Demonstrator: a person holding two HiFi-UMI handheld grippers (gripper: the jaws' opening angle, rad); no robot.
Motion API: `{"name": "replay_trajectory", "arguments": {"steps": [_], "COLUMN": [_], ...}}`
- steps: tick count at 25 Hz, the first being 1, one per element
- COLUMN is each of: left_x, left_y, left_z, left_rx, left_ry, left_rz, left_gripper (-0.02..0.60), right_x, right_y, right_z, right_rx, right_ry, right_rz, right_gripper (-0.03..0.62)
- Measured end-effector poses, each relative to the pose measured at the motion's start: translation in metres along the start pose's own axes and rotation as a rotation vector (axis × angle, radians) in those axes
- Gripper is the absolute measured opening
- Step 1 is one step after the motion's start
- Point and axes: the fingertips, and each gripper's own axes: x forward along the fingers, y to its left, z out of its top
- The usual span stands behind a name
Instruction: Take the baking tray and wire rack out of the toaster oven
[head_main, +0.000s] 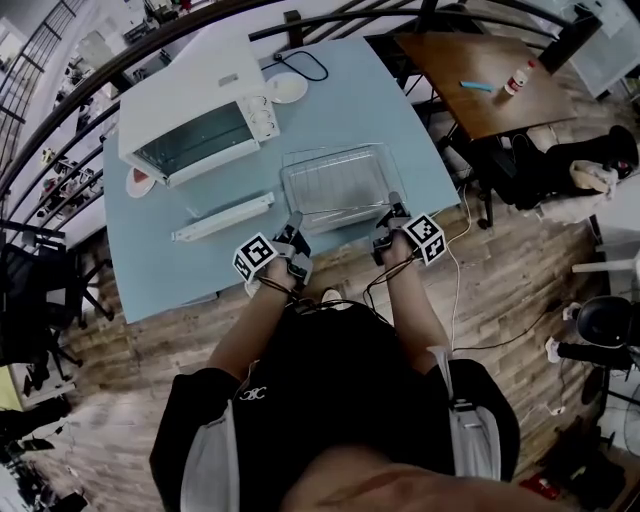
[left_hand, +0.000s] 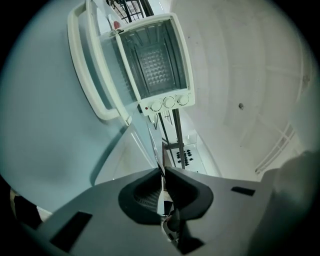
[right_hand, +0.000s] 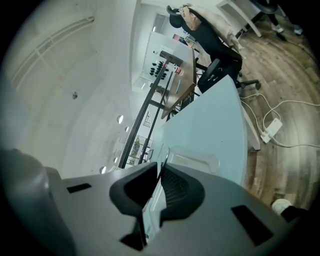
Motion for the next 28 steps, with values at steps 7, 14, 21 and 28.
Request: {"name": "replay_trajectory", "arguments": {"steps": [7,14,21,28], "left_x": [0.000,-0.003,-0.002,-0.004], "left_y": [0.020,0.049,0.063,0.078], "left_z": [-0.015,-0.027,-0.043,-0.054], "left_rx": [-0.010,0.034,0.228,0.307], "left_ry": [0.019,0.041,0.129,0.193], "left_rz": [0.074,0.218,0.322,0.386], "left_gripper": [0.032,0.055,0.077,0.087], "right_x": [0.010,0.021,0.019,0.015], "right_y": [-0.019,-0.031,-0.052,-0.067], "right_z": [-0.002,-0.008,-0.012,-0.016], "right_rx": [-0.061,-0.178,-0.429,-0.561], "right_ry": [0.053,0.089,0.132,0.149], "right_rz": [-0.052,-0.120,-0.279,-0.378], "right_gripper": [0.031,0.031,0.074,0.101]}}
